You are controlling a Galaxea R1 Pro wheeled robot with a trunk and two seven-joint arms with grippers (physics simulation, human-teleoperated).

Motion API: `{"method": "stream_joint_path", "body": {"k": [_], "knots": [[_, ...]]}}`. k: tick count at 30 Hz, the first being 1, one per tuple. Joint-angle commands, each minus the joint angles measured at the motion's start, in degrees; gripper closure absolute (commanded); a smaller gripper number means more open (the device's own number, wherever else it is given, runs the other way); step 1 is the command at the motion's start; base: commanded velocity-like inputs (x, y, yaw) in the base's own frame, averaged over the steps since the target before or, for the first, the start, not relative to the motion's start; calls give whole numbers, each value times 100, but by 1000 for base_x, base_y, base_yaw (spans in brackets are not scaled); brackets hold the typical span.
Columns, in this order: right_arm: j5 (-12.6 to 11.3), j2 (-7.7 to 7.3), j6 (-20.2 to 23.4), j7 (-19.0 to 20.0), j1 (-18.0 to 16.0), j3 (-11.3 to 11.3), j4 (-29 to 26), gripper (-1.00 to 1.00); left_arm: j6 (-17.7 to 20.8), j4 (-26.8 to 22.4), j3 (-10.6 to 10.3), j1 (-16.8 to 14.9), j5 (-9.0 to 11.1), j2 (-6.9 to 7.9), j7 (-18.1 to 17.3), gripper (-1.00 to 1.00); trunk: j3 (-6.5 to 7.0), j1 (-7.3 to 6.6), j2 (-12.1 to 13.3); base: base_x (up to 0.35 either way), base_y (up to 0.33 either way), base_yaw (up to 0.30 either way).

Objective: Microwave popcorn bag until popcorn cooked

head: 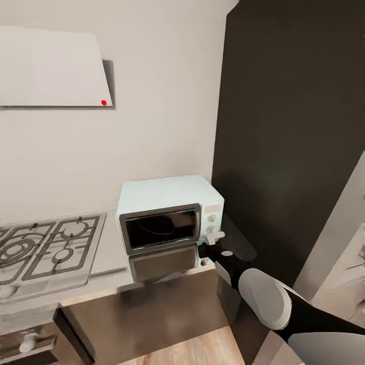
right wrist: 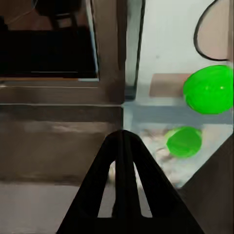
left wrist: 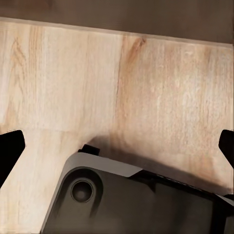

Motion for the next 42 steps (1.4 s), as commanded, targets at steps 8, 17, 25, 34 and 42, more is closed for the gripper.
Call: {"method": "stream_joint_path", "body": {"k": [8, 17, 25, 34, 42], "knots": [[10, 2, -404, 239, 4, -81, -68, 100, -5, -10, 13, 1, 16, -4, -4, -100, -11, 0, -11, -324, 154, 0], [8, 2, -441, 238, 4, -90, -78, 100, -5, -3, 21, -76, 16, -4, 1, -100, -11, 0, -11, -325, 148, 0], [8, 2, -416, 223, -6, -90, -79, -100, -5, -2, 22, -82, 16, -4, -1, -100, -11, 0, -11, -328, 139, 0], [8, 2, -408, 222, 0, -91, -73, -100, -5, -2, 22, -79, 20, -4, 1, -100, -11, 0, -11, -330, 128, 0], [22, 2, -638, 137, 940, -74, -154, -100, -5, -2, 44, -79, 33, -4, 1, -100, -11, 0, -11, -270, 88, 0]]}}
